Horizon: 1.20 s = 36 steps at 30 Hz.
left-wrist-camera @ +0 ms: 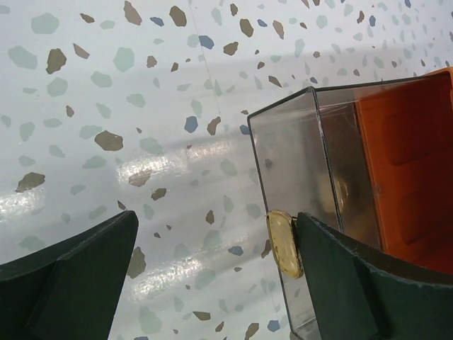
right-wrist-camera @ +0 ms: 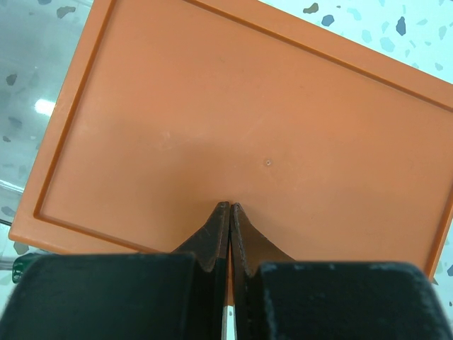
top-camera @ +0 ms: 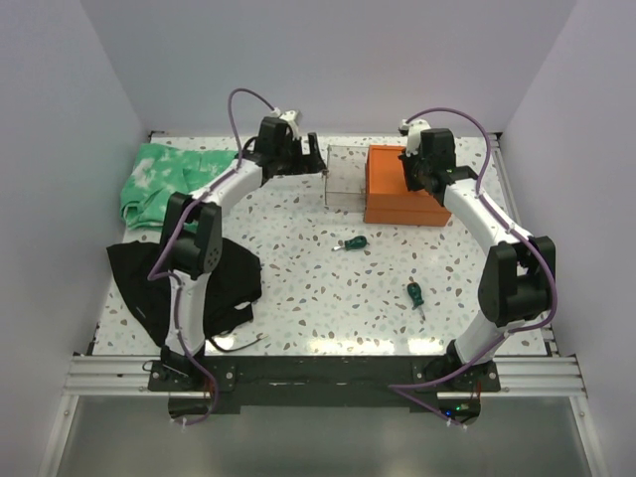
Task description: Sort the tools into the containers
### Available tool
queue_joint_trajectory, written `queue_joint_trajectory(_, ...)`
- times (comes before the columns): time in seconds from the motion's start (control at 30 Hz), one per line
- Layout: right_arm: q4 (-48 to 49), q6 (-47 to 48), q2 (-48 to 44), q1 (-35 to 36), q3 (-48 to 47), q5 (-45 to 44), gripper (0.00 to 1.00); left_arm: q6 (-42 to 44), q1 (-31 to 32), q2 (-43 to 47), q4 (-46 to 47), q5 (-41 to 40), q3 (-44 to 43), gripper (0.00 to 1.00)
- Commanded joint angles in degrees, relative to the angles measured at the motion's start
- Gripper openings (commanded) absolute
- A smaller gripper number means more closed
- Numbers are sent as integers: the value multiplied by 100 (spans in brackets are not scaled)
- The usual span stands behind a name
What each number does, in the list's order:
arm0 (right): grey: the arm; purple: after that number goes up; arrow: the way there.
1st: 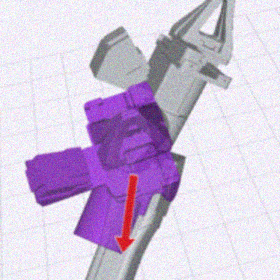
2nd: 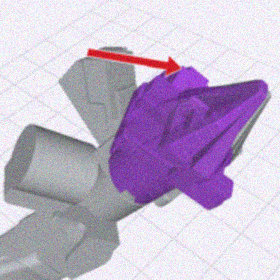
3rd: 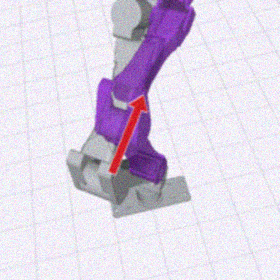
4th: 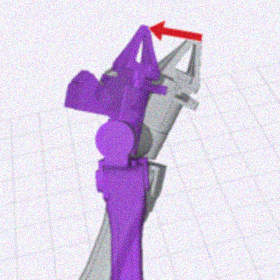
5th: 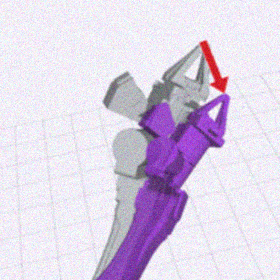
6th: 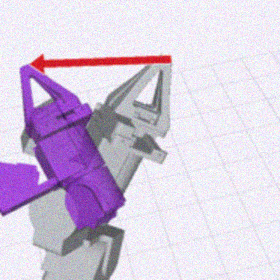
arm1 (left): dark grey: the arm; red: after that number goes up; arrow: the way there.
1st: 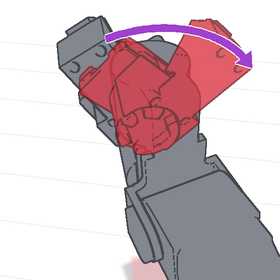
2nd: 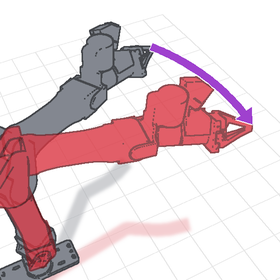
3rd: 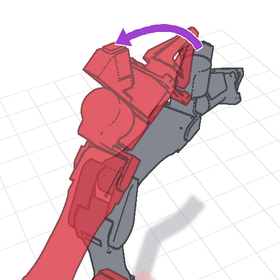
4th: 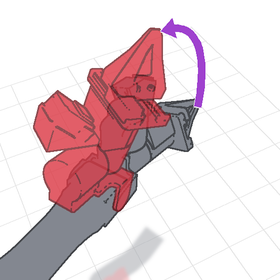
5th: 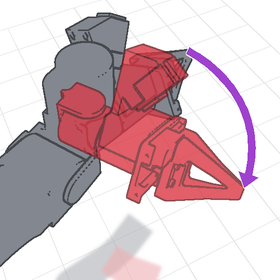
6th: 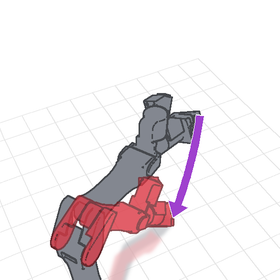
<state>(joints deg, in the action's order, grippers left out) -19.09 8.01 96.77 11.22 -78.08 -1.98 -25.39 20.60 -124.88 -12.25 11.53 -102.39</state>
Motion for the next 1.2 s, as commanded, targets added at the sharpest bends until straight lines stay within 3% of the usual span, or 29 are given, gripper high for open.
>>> queue_joint_trajectory(0.0, -701, 60, 211, 3, 162, -83, 0, 552, -258, 533, -182, -854, 87, 99)
queue_joint_trajectory(0.1, -684, 69, 167, 3, 188, -92, 0, 867, -258, 1435, 728, -276, 743, 100)
queue_joint_trajectory(0.13, -666, 78, 149, 3, 214, -101, 0, 999, -250, 1718, 1812, -65, 1112, 100)
queue_joint_trajectory(0.17, -666, 87, 140, 3, 215, -101, 0, 1183, -249, 1974, 2240, 563, 1742, 100)
queue_joint_trajectory(0.23, -631, 87, 114, 3, 276, -110, 0, 2017, -215, 2458, 2683, 1357, 2073, 99)
queue_joint_trajectory(0.33, -596, 95, 88, 3, 338, -119, 0, 3300, -171, 2784, 2229, 3130, 2521, 94)
queue_joint_trajectory(0.43, -604, 95, 87, 3, 329, -101, 0, 4898, 39, 2882, 852, 3951, 2601, 91)
queue_joint_trajectory(0.47, -604, 104, 79, 3, 320, -101, 0, 5321, 136, 2873, 464, 3953, 2601, 89)
queue_joint_trajectory(0.5, -604, 96, 79, 3, 311, -101, 0, 6273, 363, 2812, -323, 3945, 2575, 88)
queue_joint_trajectory(0.63, -648, 113, 53, -6, 267, -84, 0, 7521, 945, 2618, -1087, 3156, 2740, 86)
queue_joint_trajectory(0.83, -570, 131, -62, 3, 443, -101, 0, 7163, 1525, 2416, 335, 2040, 3269, 82)
queue_joint_trajectory(1.17, -587, 122, -97, 3, 540, -92, 0, 6415, 1895, 1230, 1488, 1396, 2794, 80)
